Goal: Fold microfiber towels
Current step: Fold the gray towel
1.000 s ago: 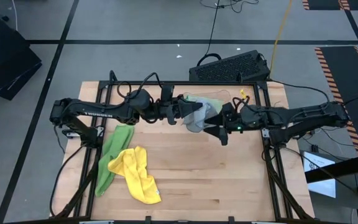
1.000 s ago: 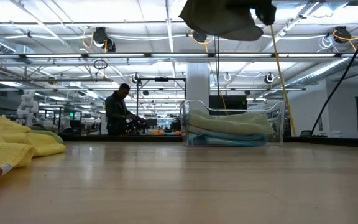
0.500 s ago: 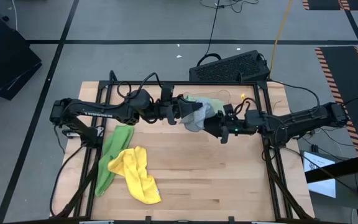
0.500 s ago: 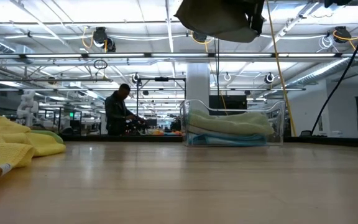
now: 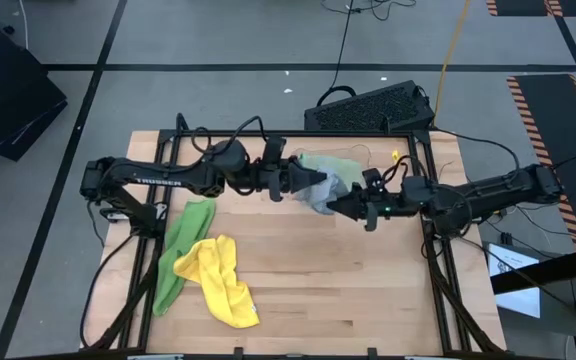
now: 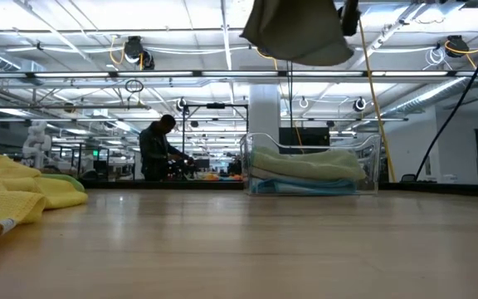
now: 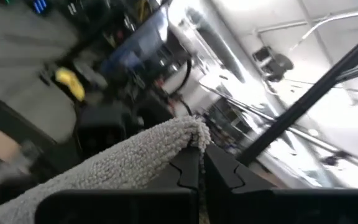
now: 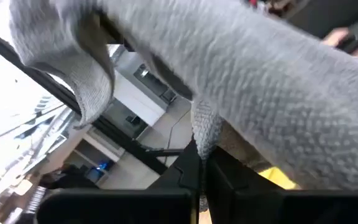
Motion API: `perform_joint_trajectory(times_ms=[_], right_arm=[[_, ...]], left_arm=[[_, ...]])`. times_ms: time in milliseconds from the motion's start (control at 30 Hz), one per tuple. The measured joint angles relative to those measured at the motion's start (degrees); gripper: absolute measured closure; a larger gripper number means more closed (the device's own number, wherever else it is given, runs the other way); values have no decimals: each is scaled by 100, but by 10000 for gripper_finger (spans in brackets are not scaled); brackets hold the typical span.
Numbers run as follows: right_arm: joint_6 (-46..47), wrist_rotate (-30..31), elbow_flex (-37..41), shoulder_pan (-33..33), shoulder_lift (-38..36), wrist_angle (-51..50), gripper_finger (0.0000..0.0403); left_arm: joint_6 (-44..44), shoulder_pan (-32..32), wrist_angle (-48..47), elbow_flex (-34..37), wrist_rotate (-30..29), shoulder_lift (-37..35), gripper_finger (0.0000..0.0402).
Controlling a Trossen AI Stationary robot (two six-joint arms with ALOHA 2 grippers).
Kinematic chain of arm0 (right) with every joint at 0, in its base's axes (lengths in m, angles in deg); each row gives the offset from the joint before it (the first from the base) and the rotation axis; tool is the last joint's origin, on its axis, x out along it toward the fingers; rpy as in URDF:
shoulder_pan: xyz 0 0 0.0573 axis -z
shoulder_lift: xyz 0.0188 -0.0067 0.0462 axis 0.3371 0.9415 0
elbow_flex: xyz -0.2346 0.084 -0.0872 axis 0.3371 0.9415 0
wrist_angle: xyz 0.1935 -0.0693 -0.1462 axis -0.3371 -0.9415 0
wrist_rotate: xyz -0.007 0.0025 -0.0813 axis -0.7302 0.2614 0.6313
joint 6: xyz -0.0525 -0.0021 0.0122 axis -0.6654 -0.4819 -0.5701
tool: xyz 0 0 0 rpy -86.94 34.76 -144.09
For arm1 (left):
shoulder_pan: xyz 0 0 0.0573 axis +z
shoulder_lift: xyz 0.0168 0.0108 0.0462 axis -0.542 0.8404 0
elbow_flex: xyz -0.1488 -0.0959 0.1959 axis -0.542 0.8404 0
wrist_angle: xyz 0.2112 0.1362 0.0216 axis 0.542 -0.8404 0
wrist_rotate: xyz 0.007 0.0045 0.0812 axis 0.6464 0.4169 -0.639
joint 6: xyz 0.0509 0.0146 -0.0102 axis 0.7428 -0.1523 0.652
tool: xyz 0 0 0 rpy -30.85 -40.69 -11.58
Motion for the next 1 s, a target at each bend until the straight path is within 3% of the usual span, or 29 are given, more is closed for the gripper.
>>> perform_joint_trajectory(times_ms=[133, 267, 533, 733, 1000], right_arm=[[522, -120, -243, -196, -382, -1103, 401], [820, -593, -741, -412, -675, -2589, 401], [1363, -1230, -1756, -780, -713, -5129, 402], [1706, -1880, -2118, -785, -713, -5524, 402], [1885, -2712, -2194, -785, -697, -5549, 402]], left_arm=[[-406, -32, -189, 0, 418, 0, 364], [-142, -236, -487, 0, 579, 0, 304], [561, -416, -2086, 0, 34, 0, 197], [781, -482, -2665, 0, -136, 2, 173], [1040, -742, -2577, 0, -185, 2, 172]])
